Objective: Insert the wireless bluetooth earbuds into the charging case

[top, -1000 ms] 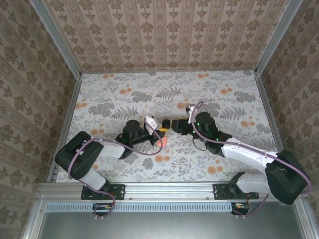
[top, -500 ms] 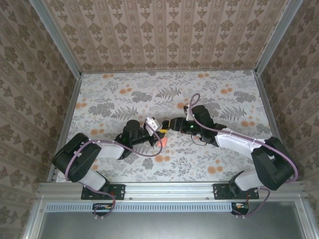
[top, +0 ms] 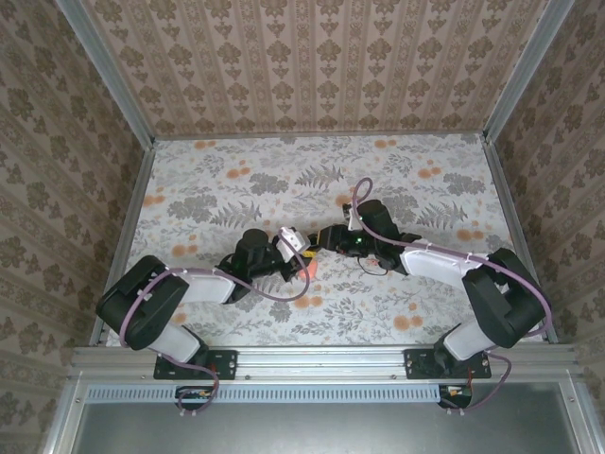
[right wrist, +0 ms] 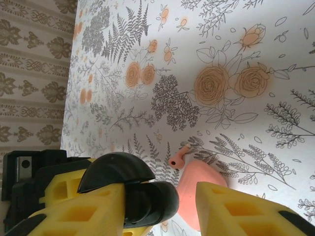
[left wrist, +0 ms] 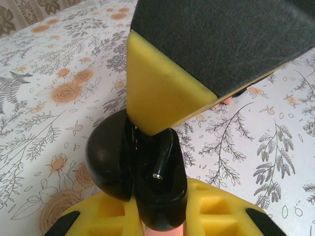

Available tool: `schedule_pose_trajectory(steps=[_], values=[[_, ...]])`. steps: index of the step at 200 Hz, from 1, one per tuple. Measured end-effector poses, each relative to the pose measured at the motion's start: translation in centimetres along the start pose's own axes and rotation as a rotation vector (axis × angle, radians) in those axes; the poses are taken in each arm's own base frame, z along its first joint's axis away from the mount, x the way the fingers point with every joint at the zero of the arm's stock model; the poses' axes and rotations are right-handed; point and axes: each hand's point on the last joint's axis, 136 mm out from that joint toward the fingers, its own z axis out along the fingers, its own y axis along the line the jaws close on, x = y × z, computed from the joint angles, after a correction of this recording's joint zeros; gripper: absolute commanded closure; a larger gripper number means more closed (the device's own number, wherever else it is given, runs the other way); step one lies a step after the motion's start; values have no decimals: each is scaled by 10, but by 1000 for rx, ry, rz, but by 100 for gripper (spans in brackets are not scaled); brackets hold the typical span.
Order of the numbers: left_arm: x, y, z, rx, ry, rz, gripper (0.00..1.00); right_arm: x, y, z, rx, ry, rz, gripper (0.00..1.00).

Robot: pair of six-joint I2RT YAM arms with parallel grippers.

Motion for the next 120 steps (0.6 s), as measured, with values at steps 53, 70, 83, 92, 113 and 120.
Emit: schedule_pose_trajectory(steps=[53, 70, 83, 92, 113, 120], values=[[7, 0, 3, -14, 48, 26, 92, 2, -3, 6, -2, 14, 12, 67], [11, 0, 3, -21, 68, 34, 92, 5, -5, 9, -5, 26, 25, 66], [14, 0, 3, -26, 83, 38, 92, 7, -8, 13, -5, 35, 38, 66], [17, 1, 3, -31, 94, 43, 92, 8, -9, 15, -8, 41, 44, 67], [20, 1, 3, -41, 113, 53, 92, 9, -10, 18, -15, 50, 59, 69], [21, 2, 3, -44, 118, 56, 92, 10, -10, 18, -16, 52, 64, 70]])
